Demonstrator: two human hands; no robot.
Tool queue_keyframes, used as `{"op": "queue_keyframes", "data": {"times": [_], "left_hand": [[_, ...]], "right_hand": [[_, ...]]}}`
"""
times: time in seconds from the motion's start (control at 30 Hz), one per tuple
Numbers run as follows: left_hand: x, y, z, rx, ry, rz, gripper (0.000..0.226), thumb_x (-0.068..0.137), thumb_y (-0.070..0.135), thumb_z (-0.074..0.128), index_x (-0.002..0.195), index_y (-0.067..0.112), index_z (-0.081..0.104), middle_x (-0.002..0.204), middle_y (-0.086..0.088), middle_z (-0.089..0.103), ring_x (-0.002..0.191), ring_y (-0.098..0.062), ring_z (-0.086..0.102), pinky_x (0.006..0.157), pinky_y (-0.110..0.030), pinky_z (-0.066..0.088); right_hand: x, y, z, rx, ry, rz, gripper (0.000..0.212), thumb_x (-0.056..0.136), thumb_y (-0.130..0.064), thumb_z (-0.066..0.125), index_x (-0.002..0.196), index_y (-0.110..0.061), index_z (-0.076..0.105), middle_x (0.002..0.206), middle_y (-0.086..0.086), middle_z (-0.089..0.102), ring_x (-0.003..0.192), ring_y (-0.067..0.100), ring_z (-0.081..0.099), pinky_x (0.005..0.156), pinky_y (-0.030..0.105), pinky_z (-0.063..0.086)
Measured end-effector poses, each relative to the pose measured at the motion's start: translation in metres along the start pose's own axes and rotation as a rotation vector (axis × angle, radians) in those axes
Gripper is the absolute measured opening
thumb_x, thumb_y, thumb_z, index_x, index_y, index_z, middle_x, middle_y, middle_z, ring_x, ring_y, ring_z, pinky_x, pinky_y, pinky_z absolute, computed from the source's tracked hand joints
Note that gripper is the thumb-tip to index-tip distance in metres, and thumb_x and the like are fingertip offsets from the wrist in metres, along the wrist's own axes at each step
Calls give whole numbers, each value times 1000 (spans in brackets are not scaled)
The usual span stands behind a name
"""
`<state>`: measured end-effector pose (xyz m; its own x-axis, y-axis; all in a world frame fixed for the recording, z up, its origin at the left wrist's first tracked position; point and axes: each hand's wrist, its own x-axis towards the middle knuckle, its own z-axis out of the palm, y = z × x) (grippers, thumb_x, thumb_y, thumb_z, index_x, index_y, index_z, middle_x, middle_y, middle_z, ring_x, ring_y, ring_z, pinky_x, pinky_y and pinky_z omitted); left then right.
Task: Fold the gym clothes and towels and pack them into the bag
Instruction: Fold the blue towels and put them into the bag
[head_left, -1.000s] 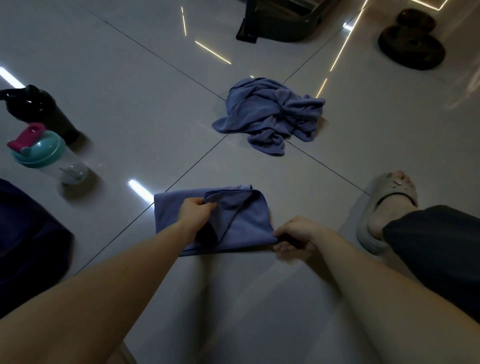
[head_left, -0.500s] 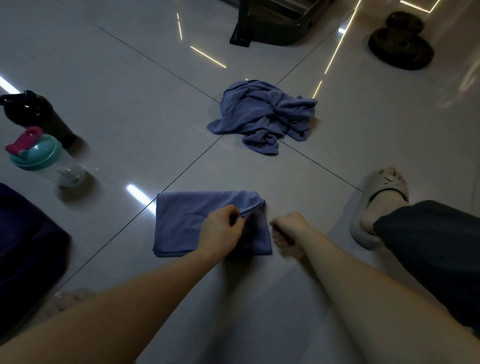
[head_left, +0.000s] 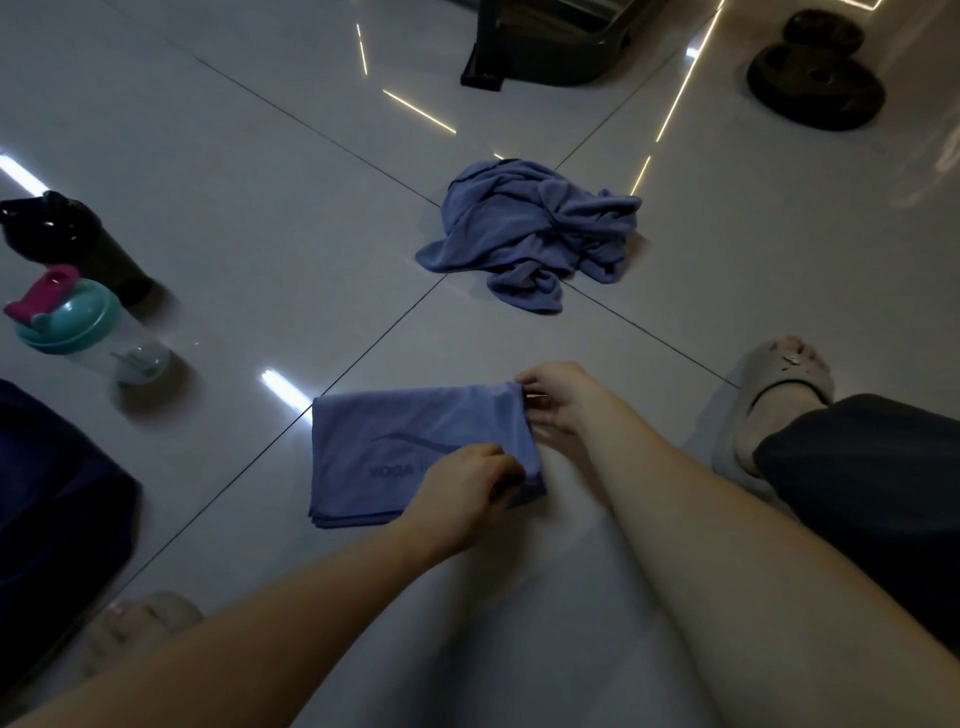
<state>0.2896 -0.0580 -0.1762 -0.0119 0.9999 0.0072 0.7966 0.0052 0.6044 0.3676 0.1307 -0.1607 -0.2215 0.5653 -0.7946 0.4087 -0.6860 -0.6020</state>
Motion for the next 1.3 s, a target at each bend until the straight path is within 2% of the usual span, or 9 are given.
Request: {"op": "queue_keyframes", "data": {"times": [0.07, 0.13, 0.3, 0.47, 0.57, 0.63, 0.73, 0.97, 1.3], "left_hand": [[-1, -8, 5, -26, -175, -2, 22, 91, 38, 56, 104, 28, 71, 109, 13, 69, 95, -10, 62, 79, -31, 53], [-3, -20, 2, -37, -137, -107, 16, 87, 32, 58, 88, 21, 69, 93, 7, 70, 82, -16, 63, 71, -39, 54], [-1, -88, -51, 191, 196, -500, 18, 85, 16, 61, 98, 15, 73, 104, -11, 69, 98, -36, 63, 79, -43, 52], [-5, -145, -88, 382, 62, -593, 40, 93, 24, 57, 132, 16, 63, 135, -9, 62, 122, -35, 54, 98, -45, 44], [-8, -160, -90, 389, 13, -635, 43, 94, 25, 56, 136, 18, 60, 133, -9, 64, 123, -34, 53, 99, -44, 42], [-7, -162, -89, 371, 26, -651, 40, 92, 25, 59, 131, 19, 63, 126, -9, 66, 119, -35, 55, 96, -44, 44], [-6, -161, -86, 338, 45, -677, 27, 89, 24, 61, 115, 20, 70, 113, -10, 67, 110, -35, 57, 87, -43, 46], [-8, -173, -95, -14, 73, -802, 11, 78, 19, 69, 72, 23, 61, 80, -1, 63, 82, -28, 62, 65, -31, 40], [-14, -164, -104, -498, 225, -998, 14, 79, 7, 79, 88, 13, 71, 78, -8, 66, 69, -20, 58, 59, -26, 43]], "right_hand": [[4, 7, -2, -89, 68, -30, 9, 84, 7, 61, 86, -2, 62, 80, 19, 63, 63, 27, 62, 46, 29, 52], [10, 14, -5, -148, 185, -125, 16, 79, 9, 58, 88, -4, 60, 80, 20, 60, 59, 25, 56, 43, 26, 45], [14, 30, -5, -544, 253, -255, 32, 67, -18, 75, 94, -15, 58, 93, 11, 67, 82, 31, 66, 74, 43, 59], [21, 31, 0, -763, 272, -435, 29, 96, -23, 58, 124, -17, 60, 114, 9, 63, 103, 31, 63, 88, 37, 52], [33, 17, 1, -853, 324, -506, 19, 98, -22, 49, 95, -21, 68, 110, 7, 58, 92, 31, 60, 83, 37, 51], [39, 6, 5, -864, 255, -457, 30, 95, -23, 53, 66, -19, 54, 80, 8, 56, 76, 30, 54, 68, 35, 44], [41, -4, 15, -889, 186, -321, 37, 85, -23, 66, 62, -15, 38, 59, 5, 38, 61, 25, 41, 52, 32, 32], [63, -7, 8, -500, 209, -49, 15, 67, -3, 68, 75, 1, 56, 63, 19, 56, 57, 29, 56, 50, 33, 43], [47, -1, 5, -252, 150, -189, 18, 82, -3, 70, 74, -3, 53, 60, 12, 46, 48, 21, 42, 43, 26, 35]]}}
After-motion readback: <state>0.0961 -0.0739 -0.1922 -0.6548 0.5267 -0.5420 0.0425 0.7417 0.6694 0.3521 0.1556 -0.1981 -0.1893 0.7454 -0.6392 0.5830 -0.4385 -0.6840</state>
